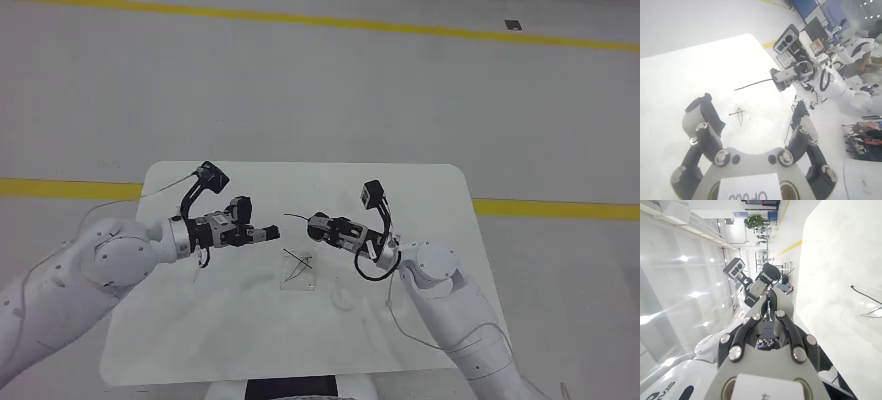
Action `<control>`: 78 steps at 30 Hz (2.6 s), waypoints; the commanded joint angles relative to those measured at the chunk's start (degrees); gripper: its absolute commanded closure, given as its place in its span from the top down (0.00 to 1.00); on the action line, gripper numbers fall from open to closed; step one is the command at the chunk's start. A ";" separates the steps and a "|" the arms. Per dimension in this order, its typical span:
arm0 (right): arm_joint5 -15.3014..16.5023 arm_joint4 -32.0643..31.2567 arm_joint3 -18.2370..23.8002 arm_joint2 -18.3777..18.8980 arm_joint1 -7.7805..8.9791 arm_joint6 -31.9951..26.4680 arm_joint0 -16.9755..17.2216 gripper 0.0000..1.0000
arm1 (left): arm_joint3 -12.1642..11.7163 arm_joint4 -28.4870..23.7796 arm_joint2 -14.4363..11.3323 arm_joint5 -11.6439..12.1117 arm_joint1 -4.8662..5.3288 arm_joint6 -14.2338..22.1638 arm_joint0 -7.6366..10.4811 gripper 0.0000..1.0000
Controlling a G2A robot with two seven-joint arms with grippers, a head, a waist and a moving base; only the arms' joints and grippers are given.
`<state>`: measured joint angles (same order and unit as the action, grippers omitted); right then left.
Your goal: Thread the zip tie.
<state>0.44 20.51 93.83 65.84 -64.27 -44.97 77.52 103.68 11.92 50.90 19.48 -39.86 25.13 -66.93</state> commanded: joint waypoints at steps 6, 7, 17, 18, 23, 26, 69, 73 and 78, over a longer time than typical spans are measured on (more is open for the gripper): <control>2.17 -1.11 0.18 0.29 0.07 0.54 0.39 0.00 | -0.88 -9.50 -0.20 0.00 -0.52 -0.30 -0.66 1.00; 3.41 -1.33 0.12 0.59 0.15 0.03 0.54 0.00 | -0.64 -15.81 -0.04 0.00 -0.76 1.30 -0.45 1.00; 9.32 0.24 -0.77 1.85 0.51 -5.55 0.40 0.00 | -8.70 -42.82 6.76 0.00 -5.38 26.28 -0.77 1.00; 9.56 0.50 -0.96 1.85 0.52 -5.90 0.28 0.00 | -9.83 -43.44 7.44 0.00 -6.06 27.85 -0.93 1.00; 10.57 2.62 -1.95 1.55 0.44 -7.97 -0.44 0.00 | -14.72 -46.24 10.28 0.00 -10.02 36.98 -1.36 1.00; 11.16 4.16 -2.62 1.27 0.37 -9.26 -0.87 0.00 | -17.93 -48.72 12.16 0.00 -12.65 42.89 -1.39 1.00; 17.56 16.05 -8.50 -3.89 -0.82 -21.67 -4.55 0.00 | -30.11 -61.01 7.91 0.00 -18.81 54.51 2.30 1.00; 17.73 16.45 -9.06 -5.52 -1.21 -22.05 -5.01 0.00 | -30.53 -62.06 6.49 0.00 -18.65 54.51 2.97 1.00; 17.71 16.44 -9.04 -6.95 -1.57 -21.58 -5.35 0.00 | -30.12 -61.75 5.04 0.00 -18.56 54.51 3.66 1.00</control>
<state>18.15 36.96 84.77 58.89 -65.84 -66.57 72.17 73.57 -49.83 55.90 19.48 -58.42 79.64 -63.26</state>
